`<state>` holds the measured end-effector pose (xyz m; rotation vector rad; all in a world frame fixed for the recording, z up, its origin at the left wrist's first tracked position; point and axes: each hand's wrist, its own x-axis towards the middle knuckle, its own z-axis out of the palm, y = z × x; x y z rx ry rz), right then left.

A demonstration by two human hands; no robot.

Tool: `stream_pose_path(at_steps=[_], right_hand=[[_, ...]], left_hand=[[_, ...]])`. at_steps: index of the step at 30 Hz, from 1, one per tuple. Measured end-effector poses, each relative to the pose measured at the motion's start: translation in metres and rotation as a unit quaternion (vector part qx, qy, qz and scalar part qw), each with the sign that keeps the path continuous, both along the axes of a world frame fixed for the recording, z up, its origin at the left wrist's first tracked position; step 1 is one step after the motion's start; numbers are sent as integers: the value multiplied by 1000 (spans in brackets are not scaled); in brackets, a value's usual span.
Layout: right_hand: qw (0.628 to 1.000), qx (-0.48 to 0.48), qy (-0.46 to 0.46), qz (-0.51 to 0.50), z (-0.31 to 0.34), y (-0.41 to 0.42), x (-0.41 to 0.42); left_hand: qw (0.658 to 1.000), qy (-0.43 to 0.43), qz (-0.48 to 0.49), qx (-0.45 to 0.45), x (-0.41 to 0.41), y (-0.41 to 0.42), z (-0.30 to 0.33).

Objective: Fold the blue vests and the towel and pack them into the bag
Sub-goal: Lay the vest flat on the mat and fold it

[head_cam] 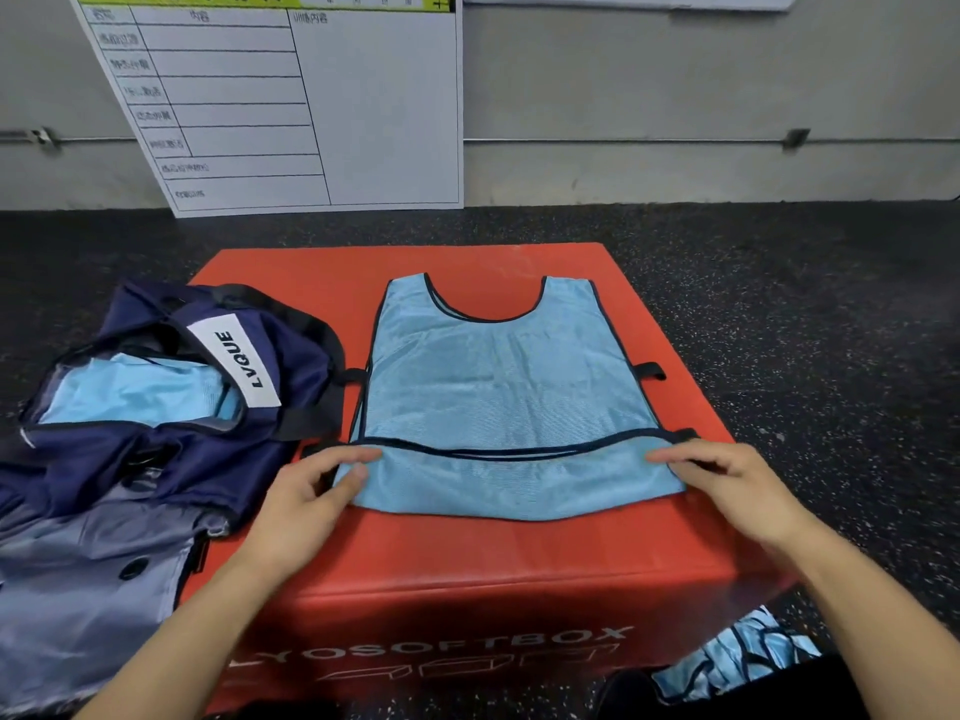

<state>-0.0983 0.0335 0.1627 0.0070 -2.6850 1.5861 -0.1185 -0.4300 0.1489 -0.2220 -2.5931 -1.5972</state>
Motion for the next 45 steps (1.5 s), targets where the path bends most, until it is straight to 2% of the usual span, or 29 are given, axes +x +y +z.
stream_pose_path(at_steps=[2, 4, 6, 9, 11, 13, 15, 18, 20, 23, 37, 45], right_hand=[[998, -3, -56, 22, 0, -2, 0], [992, 43, -101, 59, -3, -1, 1], [994, 65, -77, 50, -1, 0, -1], [1000, 11, -8, -21, 7, 1, -7], [1000, -6, -17, -12, 8, 0, -9], [996, 23, -65, 49, 8, -1, -8], [991, 41, -100, 83, 9, 0, -9], [996, 5, -71, 48, 10, -1, -11], [996, -11, -75, 49, 11, -2, -9], [986, 17, -130, 105, 11, 1, -6], [976, -52, -189, 96, 3, 20, 32], [969, -29, -220, 111, 10, 21, 67]], left_hand=[[999, -38, -30, 9, -2, 1, -1], [995, -62, -72, -19, -1, 2, -4], [994, -60, -87, -19, -1, 2, -1], [994, -46, -97, -13, -6, 0, 8], [990, -41, -117, -70, -8, -2, 5], [982, -33, -128, -132, -5, -2, -1], [986, -28, -117, -112, -5, 1, -2], [998, -30, -58, -22, -10, 0, 2], [998, -41, -46, 6, -12, -4, 1], [996, -71, -54, 3, -11, -10, -7], [986, -118, -107, -46, 21, -27, -6], [982, -116, -126, -86, 55, -33, -2]])
